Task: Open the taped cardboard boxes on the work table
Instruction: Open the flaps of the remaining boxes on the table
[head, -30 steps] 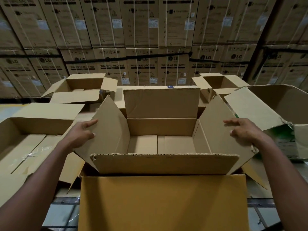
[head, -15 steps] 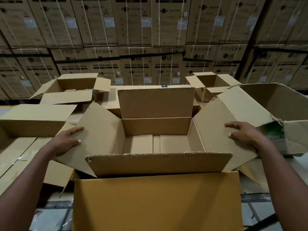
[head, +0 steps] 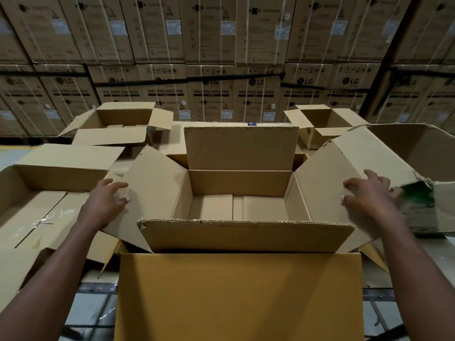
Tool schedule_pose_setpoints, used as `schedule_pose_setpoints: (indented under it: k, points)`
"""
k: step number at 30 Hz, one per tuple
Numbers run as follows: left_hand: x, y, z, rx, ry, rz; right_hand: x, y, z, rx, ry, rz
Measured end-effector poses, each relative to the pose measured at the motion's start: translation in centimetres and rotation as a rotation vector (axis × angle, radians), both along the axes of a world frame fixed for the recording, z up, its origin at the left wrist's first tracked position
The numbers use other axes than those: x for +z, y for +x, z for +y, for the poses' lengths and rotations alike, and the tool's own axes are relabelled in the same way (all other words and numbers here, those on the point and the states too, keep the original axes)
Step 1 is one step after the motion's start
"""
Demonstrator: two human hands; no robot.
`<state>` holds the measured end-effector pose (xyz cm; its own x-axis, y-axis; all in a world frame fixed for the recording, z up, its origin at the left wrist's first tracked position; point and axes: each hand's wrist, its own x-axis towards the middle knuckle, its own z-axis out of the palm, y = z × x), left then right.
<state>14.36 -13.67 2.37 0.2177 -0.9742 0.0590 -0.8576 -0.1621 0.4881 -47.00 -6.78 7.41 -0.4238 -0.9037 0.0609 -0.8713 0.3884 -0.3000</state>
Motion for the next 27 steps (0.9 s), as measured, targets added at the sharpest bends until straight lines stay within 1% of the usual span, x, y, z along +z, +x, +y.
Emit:
schedule_pose_setpoints:
  k: [2,4,6,8,11,13,15,17,19,20,23,27]
  points:
    - [0.1,-0.4,0.5,0.007,-0.039,-0.028,-0.2,0.2,-0.1,-0.009,-0.046,0.074]
    - [0.3,-0.8,1.0,0.017,-0.084,-0.094,0.1,0.3,-0.1,-0.036,-0.091,0.115]
    - [0.8,-1.2,1.4,0.015,-0.136,-0.099,0.5,0.4,0.0,-0.070,-0.107,0.147]
    - [1.3,-1.8,1.9,0.000,-0.190,-0.079,1.1,0.5,0.1,-0.080,-0.126,0.127]
    - [2.2,-3.0,2.9,-0.025,-0.278,-0.013,2.8,1.9,0.3,-0.017,-0.223,-0.007]
    - [2.9,-4.1,3.9,-0.060,-0.345,0.066,4.2,4.0,0.5,0.054,-0.344,-0.126]
    - [3.5,-5.2,5.2,-0.088,-0.411,0.175,5.3,6.7,0.8,0.162,-0.461,-0.278]
    - [3.9,-6.2,6.9,-0.098,-0.462,0.241,6.0,9.3,1.3,0.267,-0.520,-0.443]
    - [4.0,-6.9,8.8,-0.089,-0.497,0.300,6.4,12.2,1.6,0.377,-0.521,-0.584]
    - [3.9,-7.0,9.7,-0.072,-0.504,0.339,6.5,13.7,1.6,0.433,-0.503,-0.624]
    - [3.6,-6.7,12.4,0.022,-0.500,0.460,6.4,18.3,1.4,0.575,-0.443,-0.691]
    - [2.6,-4.8,16.9,0.188,-0.514,0.544,6.0,24.3,1.9,0.732,-0.409,-0.779]
